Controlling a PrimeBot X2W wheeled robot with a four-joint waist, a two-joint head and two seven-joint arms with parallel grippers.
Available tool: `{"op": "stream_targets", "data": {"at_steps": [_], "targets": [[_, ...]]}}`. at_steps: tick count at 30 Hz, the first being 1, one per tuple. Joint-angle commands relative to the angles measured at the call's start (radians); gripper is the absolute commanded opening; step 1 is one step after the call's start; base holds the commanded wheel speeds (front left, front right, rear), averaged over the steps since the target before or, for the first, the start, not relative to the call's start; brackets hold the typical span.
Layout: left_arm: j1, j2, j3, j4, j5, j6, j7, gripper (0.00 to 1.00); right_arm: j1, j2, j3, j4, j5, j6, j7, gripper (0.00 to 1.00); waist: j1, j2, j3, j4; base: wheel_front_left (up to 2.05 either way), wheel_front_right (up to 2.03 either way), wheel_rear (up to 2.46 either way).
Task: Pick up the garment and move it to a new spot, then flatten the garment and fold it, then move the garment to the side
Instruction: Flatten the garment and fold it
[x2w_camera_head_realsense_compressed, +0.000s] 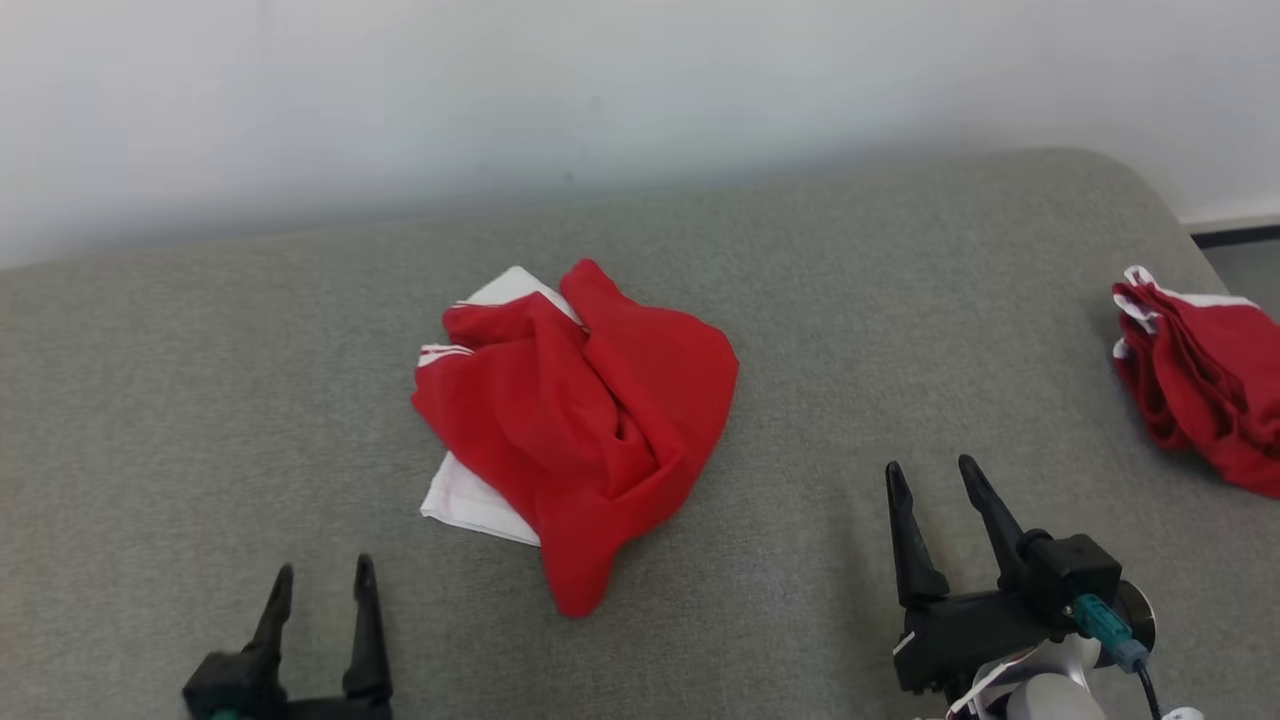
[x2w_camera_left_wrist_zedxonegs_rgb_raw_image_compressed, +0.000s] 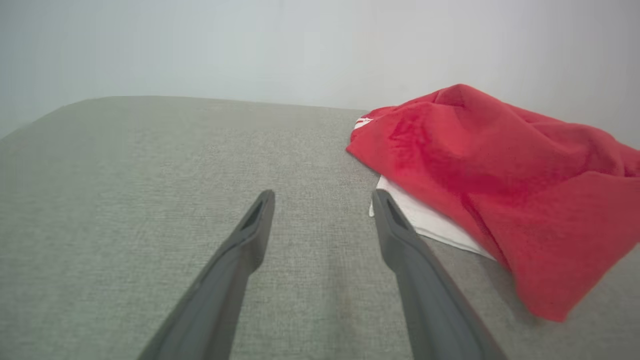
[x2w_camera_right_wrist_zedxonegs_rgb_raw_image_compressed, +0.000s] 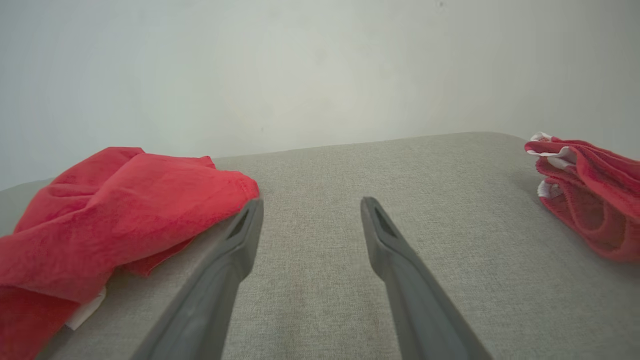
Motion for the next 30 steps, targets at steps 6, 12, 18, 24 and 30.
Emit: {"op": "stream_targets", "data": {"at_steps": [6, 12, 18, 24, 30], "targets": [[-0.111, -0.001, -0.031, 0.079, 0.013, 0.0, -0.003, 1.0, -0.032, 0.001, -0.011, -0.008, -0.01, 0.001, 0.0, 1.0, -0.0001, 0.0, 0.086, -0.089, 0.0, 0.0, 0.0], [-0.206, -0.001, -0.018, 0.202, 0.031, 0.027, -0.003, 1.0, -0.05, 0.001, -0.011, 0.005, 0.001, 0.001, 0.0, 1.0, -0.0001, 0.0, 0.116, -0.125, 0.0, 0.0, 0.0], [-0.249, 0.0, -0.007, 0.279, 0.046, 0.035, -0.003, 0.11, -0.054, 0.002, -0.015, 0.003, 0.006, 0.001, 0.0, 1.0, -0.0001, 0.0, 0.13, -0.138, 0.0, 0.0, 0.0], [-0.263, 0.0, 0.018, 0.336, 0.065, 0.036, -0.002, 0.09, -0.056, 0.002, -0.02, 0.001, 0.01, 0.001, 0.0, 1.0, -0.0001, 0.0, 0.137, -0.133, 0.0, 0.0, 0.0], [-0.255, 0.001, 0.038, 0.271, 0.067, 0.015, -0.003, 0.0, -0.056, 0.001, -0.021, 0.009, 0.017, 0.001, 0.0, 1.0, -0.0001, 0.0, 0.12, -0.111, 0.0, 0.0, 0.0]]}}
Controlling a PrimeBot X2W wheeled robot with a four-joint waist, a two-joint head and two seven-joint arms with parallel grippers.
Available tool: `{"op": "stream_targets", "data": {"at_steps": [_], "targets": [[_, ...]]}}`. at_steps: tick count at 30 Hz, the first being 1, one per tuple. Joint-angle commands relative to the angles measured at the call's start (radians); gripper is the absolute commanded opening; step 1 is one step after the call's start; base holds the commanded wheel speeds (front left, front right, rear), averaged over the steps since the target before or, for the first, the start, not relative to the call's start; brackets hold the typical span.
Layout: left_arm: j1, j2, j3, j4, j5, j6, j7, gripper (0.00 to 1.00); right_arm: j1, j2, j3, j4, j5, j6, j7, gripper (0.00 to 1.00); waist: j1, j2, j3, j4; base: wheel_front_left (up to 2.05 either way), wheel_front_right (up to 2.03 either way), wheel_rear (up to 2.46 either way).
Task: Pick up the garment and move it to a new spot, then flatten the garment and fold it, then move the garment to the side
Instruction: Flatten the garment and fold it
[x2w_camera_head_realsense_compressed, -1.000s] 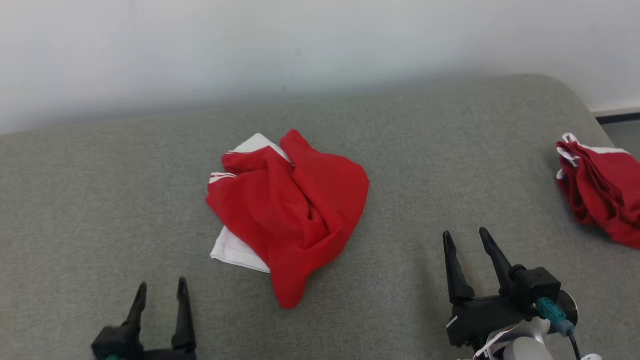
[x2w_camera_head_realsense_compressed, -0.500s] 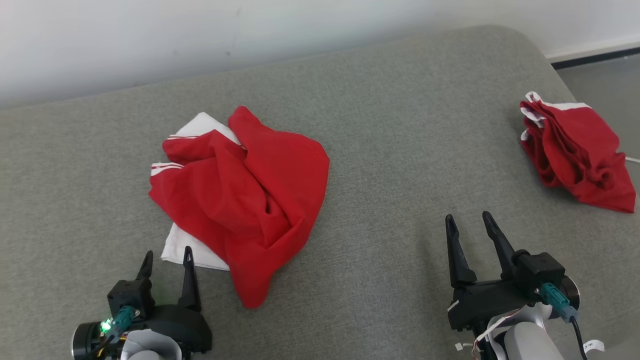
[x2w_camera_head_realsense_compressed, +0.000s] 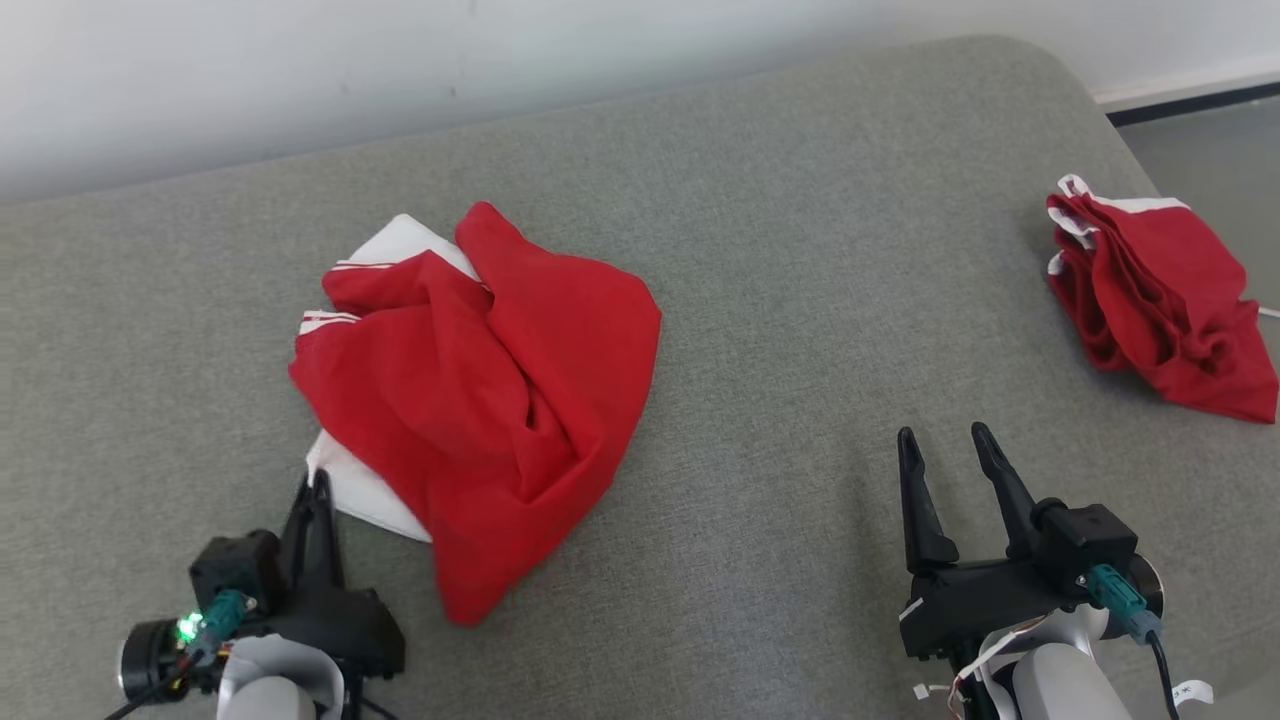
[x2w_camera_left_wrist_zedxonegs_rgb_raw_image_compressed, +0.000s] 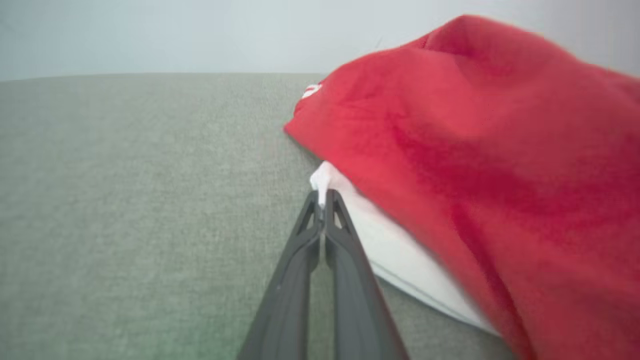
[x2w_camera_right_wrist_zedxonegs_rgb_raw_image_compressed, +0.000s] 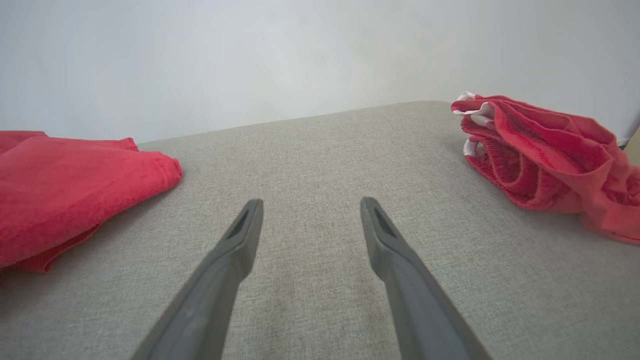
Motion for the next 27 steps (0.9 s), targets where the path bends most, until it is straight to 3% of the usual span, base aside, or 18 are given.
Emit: {"op": "stream_targets", "data": {"at_steps": [1, 13, 19, 27], "targets": [[0.017, 0.003, 0.006, -0.036, 0.006, -0.008, -0.003, 0.0, 0.0, 0.002, -0.004, 0.001, 0.005, 0.001, 0.0, 1.0, -0.0002, -0.0001, -0.017, 0.016, 0.0, 0.0, 0.0], [-0.146, 0.023, -0.04, -0.27, 0.075, -0.075, -0.003, 0.0, 0.028, 0.002, 0.022, 0.029, 0.053, 0.001, 0.0, 1.0, -0.0002, -0.0001, -0.101, 0.06, 0.0, 0.0, 0.0], [-0.214, 0.034, 0.027, -0.315, 0.058, -0.05, -0.003, 0.0, 0.047, 0.002, -0.002, 0.038, 0.054, 0.001, 0.0, 1.0, -0.0002, -0.0001, -0.123, 0.059, 0.0, 0.0, 0.0], [-0.062, 0.051, 0.186, -0.329, 0.035, 0.001, -0.003, 0.0, 0.063, 0.002, -0.039, 0.033, 0.05, 0.001, 0.0, 1.0, -0.0002, -0.0001, -0.127, 0.085, 0.0, 0.0, 0.0]]}}
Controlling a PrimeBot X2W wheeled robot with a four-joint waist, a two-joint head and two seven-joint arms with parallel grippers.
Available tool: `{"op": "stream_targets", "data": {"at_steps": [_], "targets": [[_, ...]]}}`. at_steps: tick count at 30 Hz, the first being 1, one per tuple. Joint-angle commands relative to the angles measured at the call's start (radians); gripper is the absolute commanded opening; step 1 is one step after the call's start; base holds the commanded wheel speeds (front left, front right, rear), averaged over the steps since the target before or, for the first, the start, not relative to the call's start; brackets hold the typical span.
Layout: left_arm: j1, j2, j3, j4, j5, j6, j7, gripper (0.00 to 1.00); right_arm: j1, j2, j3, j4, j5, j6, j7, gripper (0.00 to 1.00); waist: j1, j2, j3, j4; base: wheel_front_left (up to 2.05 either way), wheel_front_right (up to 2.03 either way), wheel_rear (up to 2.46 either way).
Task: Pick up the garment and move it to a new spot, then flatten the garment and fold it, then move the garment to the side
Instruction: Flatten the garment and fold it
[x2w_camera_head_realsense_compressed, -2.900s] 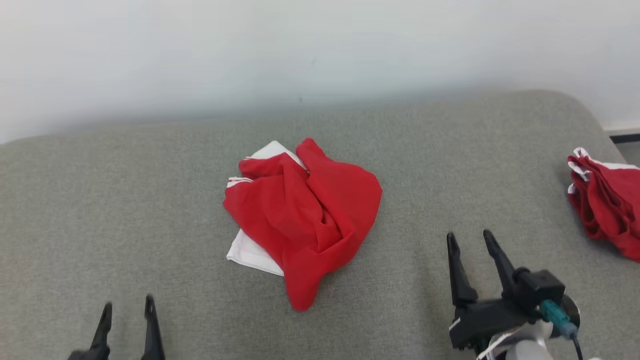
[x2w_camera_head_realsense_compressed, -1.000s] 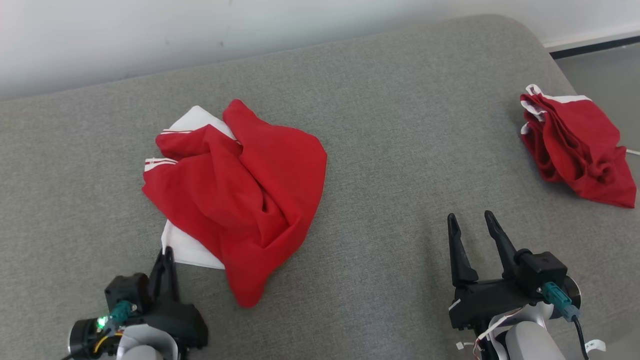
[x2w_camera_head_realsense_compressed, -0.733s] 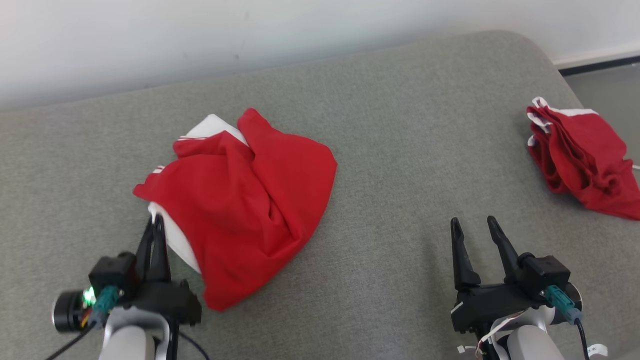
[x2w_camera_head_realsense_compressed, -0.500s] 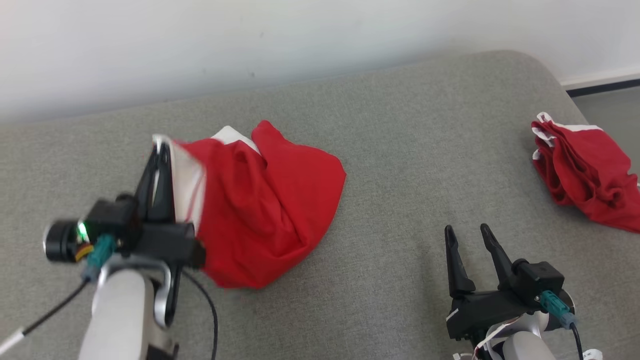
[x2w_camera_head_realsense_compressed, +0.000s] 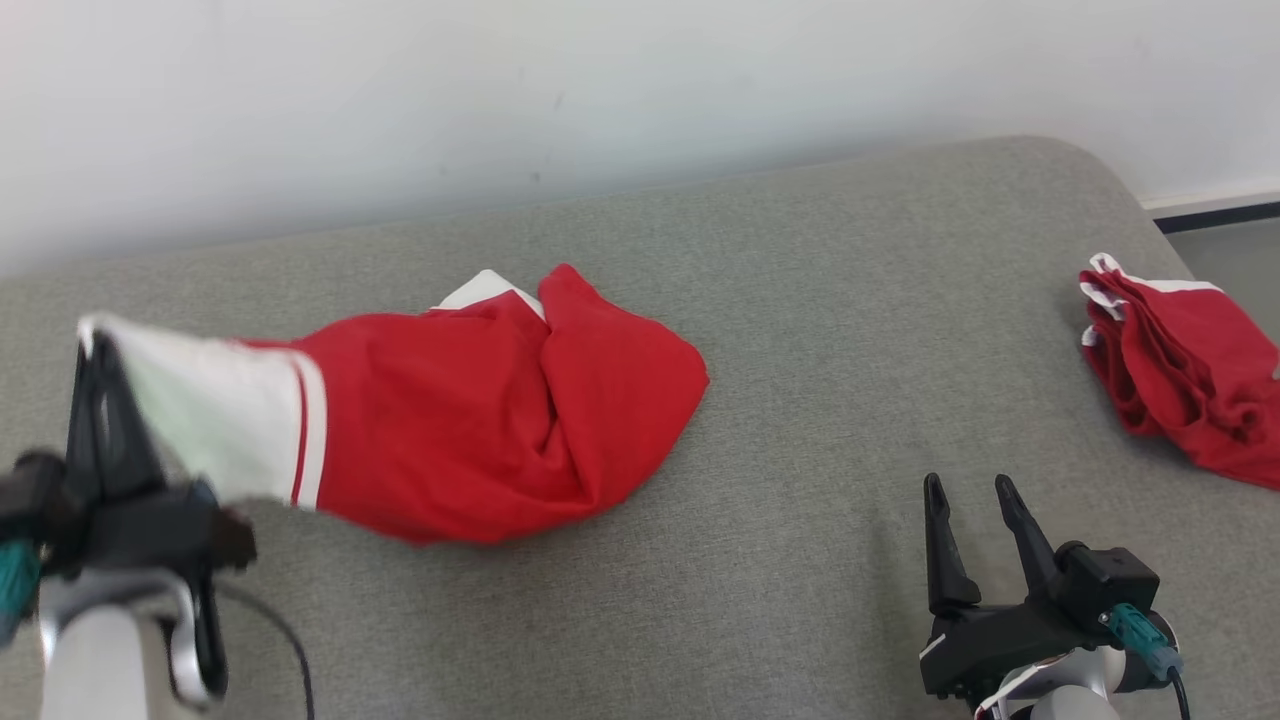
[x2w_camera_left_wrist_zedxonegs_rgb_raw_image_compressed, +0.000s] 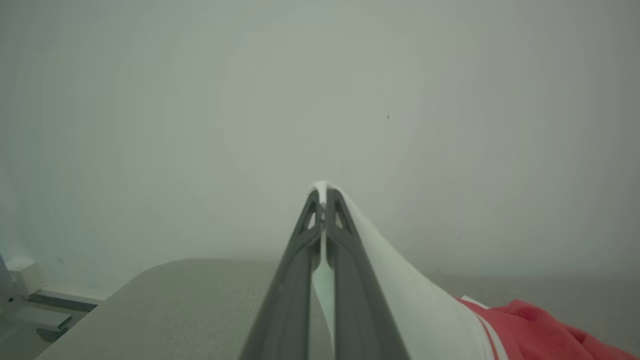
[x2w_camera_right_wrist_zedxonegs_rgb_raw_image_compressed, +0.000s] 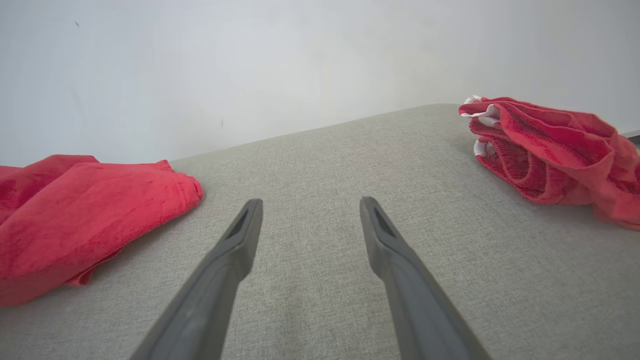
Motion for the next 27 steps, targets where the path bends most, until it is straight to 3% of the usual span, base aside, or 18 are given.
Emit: {"op": "stream_targets", "data": {"at_steps": [1, 9, 16, 18, 27], "targets": [[0.06, -0.004, 0.031, 0.014, -0.008, 0.009, -0.003, 0.0, 0.014, 0.002, 0.001, -0.003, -0.006, 0.001, 0.0, 1.0, 0.0, -0.0001, 0.002, 0.016, 0.0, 0.0, 0.0], [0.269, -0.037, 0.135, 0.076, -0.044, 0.046, -0.003, 0.0, 0.016, 0.001, 0.016, 0.003, -0.019, 0.001, 0.0, 1.0, 0.0, -0.0001, -0.004, 0.063, 0.0, 0.0, 0.0], [0.376, -0.048, 0.131, 0.112, -0.087, 0.081, -0.003, 0.0, 0.025, 0.002, 0.026, 0.003, -0.031, 0.001, 0.0, 1.0, 0.0, -0.0001, -0.014, 0.106, 0.0, 0.0, 0.0], [0.388, -0.048, 0.098, 0.118, -0.114, 0.094, -0.003, 1.0, 0.024, 0.002, 0.03, 0.002, -0.036, 0.001, 0.0, 1.0, 0.0, -0.0001, -0.011, 0.123, 0.0, 0.0, 0.0], [0.403, -0.048, -0.122, 0.088, -0.16, 0.138, -0.003, 1.0, -0.021, 0.001, 0.058, 0.023, -0.055, 0.001, 0.0, 1.0, 0.0, -0.0001, 0.023, 0.237, 0.0, 0.0, 0.0]]}}
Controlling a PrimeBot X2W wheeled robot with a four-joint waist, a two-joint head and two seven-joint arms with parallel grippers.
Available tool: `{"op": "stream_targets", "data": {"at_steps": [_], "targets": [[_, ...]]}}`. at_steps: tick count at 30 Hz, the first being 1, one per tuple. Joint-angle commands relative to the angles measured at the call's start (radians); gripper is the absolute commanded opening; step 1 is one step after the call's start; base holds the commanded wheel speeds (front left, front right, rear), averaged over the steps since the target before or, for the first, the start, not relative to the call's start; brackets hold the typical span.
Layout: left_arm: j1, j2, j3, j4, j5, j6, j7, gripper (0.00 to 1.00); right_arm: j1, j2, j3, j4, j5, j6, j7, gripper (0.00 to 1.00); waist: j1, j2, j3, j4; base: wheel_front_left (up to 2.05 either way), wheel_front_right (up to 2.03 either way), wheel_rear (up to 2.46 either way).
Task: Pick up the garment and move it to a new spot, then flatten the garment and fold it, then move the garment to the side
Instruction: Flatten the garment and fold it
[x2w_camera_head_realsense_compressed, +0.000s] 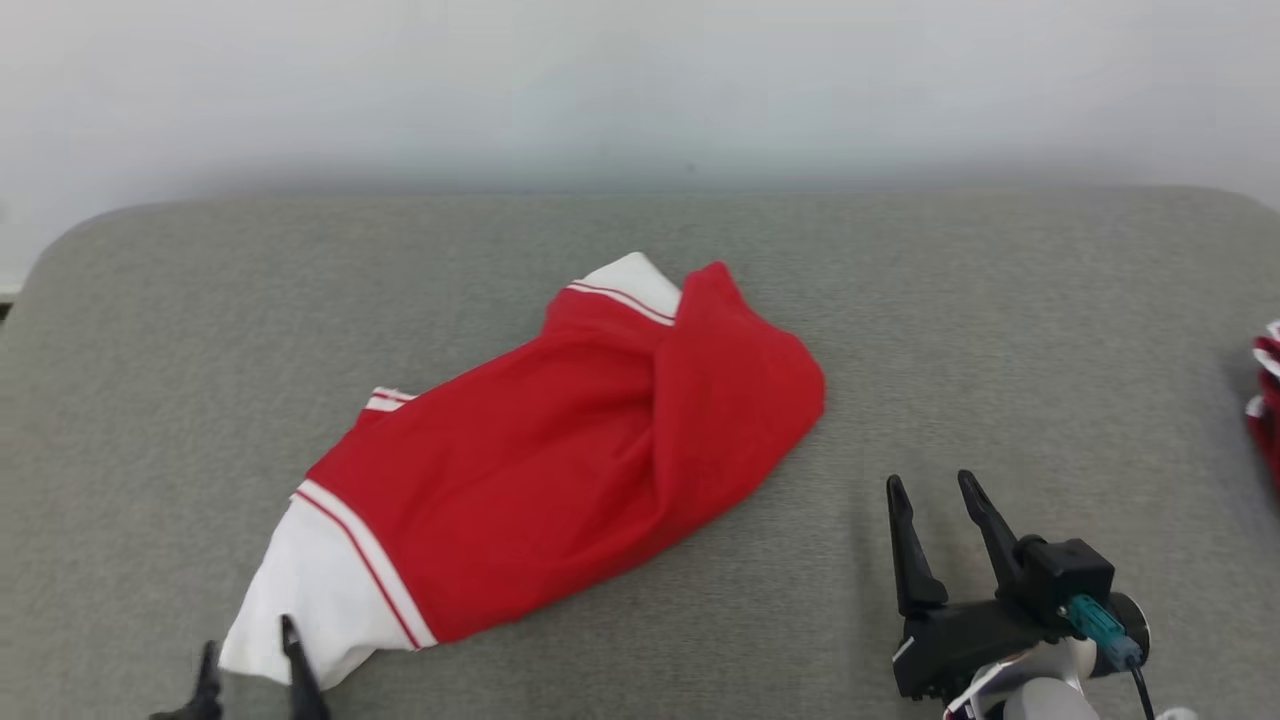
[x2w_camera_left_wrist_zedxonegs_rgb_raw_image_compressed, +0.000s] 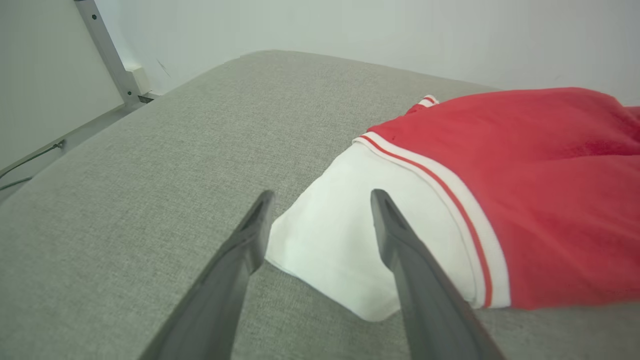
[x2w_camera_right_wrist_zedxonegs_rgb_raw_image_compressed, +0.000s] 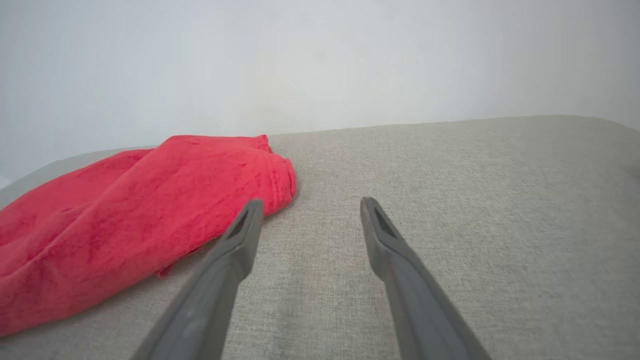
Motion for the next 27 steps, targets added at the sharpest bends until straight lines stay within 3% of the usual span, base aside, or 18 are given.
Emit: {"op": "stream_targets", "data": {"at_steps": [1, 12, 23, 25, 27], "targets": [[0.003, -0.001, -0.027, -0.011, -0.013, 0.011, -0.003, 1.0, -0.02, -0.001, 0.002, 0.009, -0.008, 0.001, 0.0, 1.0, 0.0001, 0.0, 0.028, 0.061, 0.0, 0.0, 0.0], [-0.032, -0.001, -0.144, -0.054, -0.027, 0.009, -0.003, 1.0, -0.18, -0.046, -0.031, 0.145, 0.02, 0.001, 0.0, 1.0, 0.0001, 0.0, 0.108, 0.194, 0.0, 0.0, 0.0], [-0.05, -0.001, -0.157, -0.065, -0.051, -0.008, -0.003, 1.0, -0.293, -0.083, -0.057, 0.307, 0.073, 0.001, 0.0, 1.0, 0.0001, 0.0, 0.15, 0.238, 0.0, 0.0, 0.0], [-0.054, -0.001, -0.157, -0.068, -0.052, -0.008, -0.003, 1.0, -0.301, -0.088, -0.055, 0.322, 0.08, 0.001, 0.0, 0.93, 0.0001, 0.0, 0.156, 0.241, 0.0, 0.0, 0.0], [-0.057, -0.001, -0.156, -0.07, -0.054, -0.006, -0.003, 1.0, -0.309, -0.092, -0.053, 0.334, 0.088, 0.001, 0.0, 0.69, 0.0001, 0.0, 0.159, 0.243, 0.0, 0.0, 0.0]]}}
